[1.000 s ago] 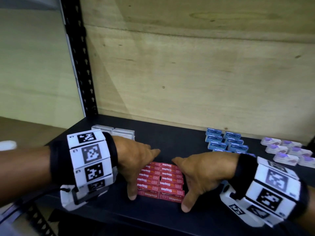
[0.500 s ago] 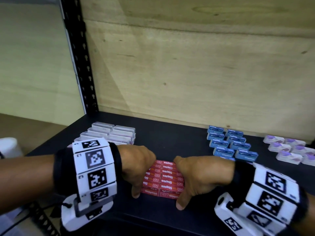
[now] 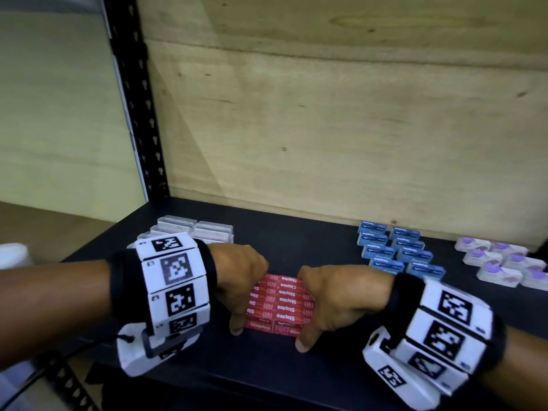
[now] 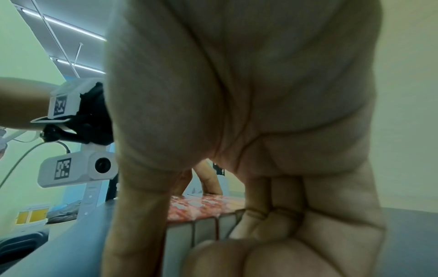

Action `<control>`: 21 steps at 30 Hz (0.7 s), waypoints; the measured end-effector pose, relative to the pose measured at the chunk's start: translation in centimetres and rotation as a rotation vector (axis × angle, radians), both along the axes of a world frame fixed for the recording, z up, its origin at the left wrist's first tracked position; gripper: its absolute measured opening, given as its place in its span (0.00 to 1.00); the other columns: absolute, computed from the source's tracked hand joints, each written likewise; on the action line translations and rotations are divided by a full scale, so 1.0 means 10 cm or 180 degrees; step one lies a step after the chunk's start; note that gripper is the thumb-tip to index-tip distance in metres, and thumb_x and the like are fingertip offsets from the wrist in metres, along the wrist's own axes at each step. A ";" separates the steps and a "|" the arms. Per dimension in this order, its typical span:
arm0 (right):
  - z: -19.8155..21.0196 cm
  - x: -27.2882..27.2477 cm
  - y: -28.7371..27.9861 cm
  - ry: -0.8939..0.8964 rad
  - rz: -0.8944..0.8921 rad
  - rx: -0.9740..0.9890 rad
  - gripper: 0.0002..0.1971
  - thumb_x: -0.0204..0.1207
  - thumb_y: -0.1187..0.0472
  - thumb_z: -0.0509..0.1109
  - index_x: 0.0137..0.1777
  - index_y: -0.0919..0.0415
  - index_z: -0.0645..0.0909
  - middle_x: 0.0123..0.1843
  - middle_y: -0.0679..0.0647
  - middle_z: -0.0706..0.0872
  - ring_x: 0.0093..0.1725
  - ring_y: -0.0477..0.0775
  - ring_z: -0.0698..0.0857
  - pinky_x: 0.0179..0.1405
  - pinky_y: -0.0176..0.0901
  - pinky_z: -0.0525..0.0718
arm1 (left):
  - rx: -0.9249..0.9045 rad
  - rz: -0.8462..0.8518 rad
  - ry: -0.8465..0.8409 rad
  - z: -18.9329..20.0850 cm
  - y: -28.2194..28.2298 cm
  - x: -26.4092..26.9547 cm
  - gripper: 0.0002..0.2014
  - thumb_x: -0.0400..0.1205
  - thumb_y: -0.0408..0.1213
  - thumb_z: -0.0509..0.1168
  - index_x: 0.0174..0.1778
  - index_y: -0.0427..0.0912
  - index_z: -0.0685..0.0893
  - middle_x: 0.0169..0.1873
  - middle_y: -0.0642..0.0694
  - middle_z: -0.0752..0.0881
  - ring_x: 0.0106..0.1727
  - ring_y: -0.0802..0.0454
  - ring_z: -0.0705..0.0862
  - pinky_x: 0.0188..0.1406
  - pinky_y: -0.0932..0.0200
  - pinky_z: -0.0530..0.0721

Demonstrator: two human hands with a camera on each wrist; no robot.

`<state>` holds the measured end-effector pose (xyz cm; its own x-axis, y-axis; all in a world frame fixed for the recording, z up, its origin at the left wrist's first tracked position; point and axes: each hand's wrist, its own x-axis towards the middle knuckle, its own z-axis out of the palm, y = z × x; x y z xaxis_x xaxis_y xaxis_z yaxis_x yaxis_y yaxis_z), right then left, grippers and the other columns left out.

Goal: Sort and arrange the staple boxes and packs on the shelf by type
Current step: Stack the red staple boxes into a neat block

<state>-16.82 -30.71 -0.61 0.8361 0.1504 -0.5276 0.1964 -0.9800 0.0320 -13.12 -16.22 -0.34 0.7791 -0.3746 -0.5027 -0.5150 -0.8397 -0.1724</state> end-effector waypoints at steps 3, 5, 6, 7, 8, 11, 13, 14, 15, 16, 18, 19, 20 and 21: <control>0.00 0.14 0.00 0.0069 -0.0036 0.0089 0.35 0.64 0.42 0.83 0.69 0.56 0.78 0.58 0.52 0.89 0.51 0.53 0.88 0.38 0.40 0.83 | 0.0073 0.0008 -0.0045 -0.01 -0.03 0.12 0.38 0.64 0.48 0.83 0.69 0.50 0.77 0.60 0.51 0.83 0.60 0.52 0.81 0.61 0.54 0.82; 0.00 0.23 0.00 0.0138 -0.0118 0.0204 0.32 0.65 0.45 0.83 0.67 0.58 0.80 0.50 0.52 0.89 0.39 0.50 0.85 0.29 0.37 0.78 | 0.0101 0.0021 -0.0051 -0.01 -0.05 0.20 0.37 0.63 0.48 0.83 0.68 0.49 0.78 0.60 0.51 0.83 0.60 0.52 0.82 0.62 0.53 0.82; 0.00 0.27 0.00 0.0160 -0.0174 0.0263 0.32 0.65 0.46 0.84 0.66 0.58 0.80 0.46 0.52 0.88 0.34 0.48 0.83 0.27 0.36 0.78 | 0.0129 0.0022 -0.0058 0.00 -0.06 0.24 0.37 0.63 0.48 0.84 0.68 0.49 0.78 0.60 0.51 0.84 0.60 0.52 0.82 0.62 0.53 0.82; 0.00 0.32 -0.01 0.0161 -0.0211 0.0300 0.31 0.65 0.47 0.84 0.66 0.58 0.80 0.43 0.52 0.88 0.32 0.47 0.82 0.26 0.36 0.78 | 0.0148 0.0031 -0.0060 0.01 -0.06 0.28 0.37 0.63 0.48 0.84 0.67 0.49 0.79 0.59 0.51 0.84 0.60 0.52 0.82 0.62 0.52 0.82; 0.00 0.36 -0.01 0.0155 -0.0228 0.0312 0.31 0.65 0.47 0.84 0.65 0.58 0.80 0.42 0.52 0.87 0.30 0.47 0.82 0.26 0.36 0.79 | 0.0140 0.0051 -0.0045 0.01 -0.06 0.32 0.36 0.62 0.48 0.84 0.66 0.49 0.80 0.59 0.51 0.85 0.60 0.53 0.82 0.62 0.52 0.83; 0.00 0.47 -0.02 0.0155 -0.0232 0.0303 0.32 0.63 0.46 0.85 0.65 0.58 0.81 0.44 0.53 0.90 0.34 0.49 0.85 0.32 0.38 0.85 | 0.0082 0.0156 0.0013 0.04 -0.07 0.39 0.36 0.62 0.46 0.84 0.66 0.49 0.81 0.58 0.51 0.85 0.59 0.53 0.83 0.61 0.54 0.83; -0.02 0.51 -0.03 0.0192 -0.0257 0.0326 0.33 0.62 0.47 0.86 0.65 0.58 0.81 0.51 0.55 0.92 0.39 0.51 0.88 0.41 0.42 0.89 | 0.0113 0.0178 0.0007 0.06 -0.09 0.40 0.36 0.63 0.46 0.84 0.67 0.48 0.80 0.59 0.51 0.84 0.59 0.52 0.82 0.60 0.54 0.83; -0.03 0.51 -0.03 0.0200 -0.0260 0.0325 0.34 0.62 0.47 0.86 0.66 0.58 0.80 0.53 0.55 0.91 0.41 0.51 0.88 0.44 0.43 0.89 | 0.0142 0.0174 -0.0001 0.05 -0.09 0.40 0.36 0.63 0.46 0.84 0.67 0.48 0.80 0.59 0.50 0.84 0.59 0.52 0.82 0.60 0.54 0.83; -0.02 0.50 -0.04 0.0202 -0.0241 0.0319 0.34 0.62 0.47 0.86 0.66 0.58 0.79 0.54 0.55 0.91 0.41 0.51 0.88 0.44 0.43 0.89 | 0.0168 0.0163 -0.0007 0.06 -0.10 0.40 0.37 0.62 0.47 0.84 0.67 0.47 0.79 0.59 0.50 0.83 0.59 0.52 0.82 0.59 0.53 0.83; -0.01 0.49 -0.06 0.0197 -0.0216 0.0313 0.35 0.63 0.46 0.85 0.67 0.57 0.79 0.55 0.55 0.90 0.41 0.50 0.87 0.42 0.42 0.88 | 0.0183 0.0157 -0.0022 0.07 -0.10 0.38 0.39 0.61 0.49 0.85 0.67 0.47 0.79 0.59 0.50 0.83 0.58 0.52 0.82 0.58 0.53 0.84; 0.06 0.43 -0.14 0.0122 -0.0166 0.0312 0.38 0.63 0.46 0.85 0.71 0.56 0.76 0.59 0.54 0.89 0.41 0.49 0.86 0.37 0.39 0.84 | 0.0167 0.0160 -0.0105 0.14 -0.10 0.35 0.45 0.57 0.52 0.85 0.70 0.47 0.76 0.60 0.50 0.81 0.59 0.51 0.81 0.58 0.52 0.84; 0.11 0.41 -0.20 0.0026 -0.0146 0.0309 0.41 0.62 0.45 0.85 0.74 0.55 0.73 0.62 0.53 0.87 0.45 0.50 0.87 0.39 0.40 0.83 | 0.0131 0.0164 -0.0158 0.19 -0.10 0.34 0.49 0.56 0.53 0.85 0.73 0.47 0.73 0.62 0.50 0.79 0.60 0.50 0.80 0.58 0.51 0.83; 0.17 0.38 -0.29 -0.0085 -0.0156 0.0304 0.45 0.62 0.44 0.85 0.77 0.54 0.70 0.63 0.51 0.86 0.51 0.52 0.86 0.45 0.42 0.84 | 0.0073 0.0160 -0.0214 0.24 -0.13 0.31 0.54 0.54 0.54 0.86 0.76 0.48 0.69 0.65 0.50 0.75 0.62 0.49 0.79 0.59 0.49 0.83; 0.23 0.36 -0.38 -0.0174 -0.0192 0.0303 0.47 0.61 0.43 0.85 0.79 0.52 0.67 0.61 0.47 0.85 0.56 0.53 0.85 0.52 0.45 0.84 | -0.0023 0.0141 -0.0289 0.30 -0.16 0.28 0.57 0.54 0.55 0.85 0.78 0.49 0.65 0.67 0.50 0.72 0.63 0.48 0.78 0.59 0.49 0.83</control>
<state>-13.25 -34.55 1.64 0.8722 0.1462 -0.4667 0.1377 -0.9891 -0.0526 -10.27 -17.80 2.65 0.8372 -0.3422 -0.4266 -0.4599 -0.8626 -0.2107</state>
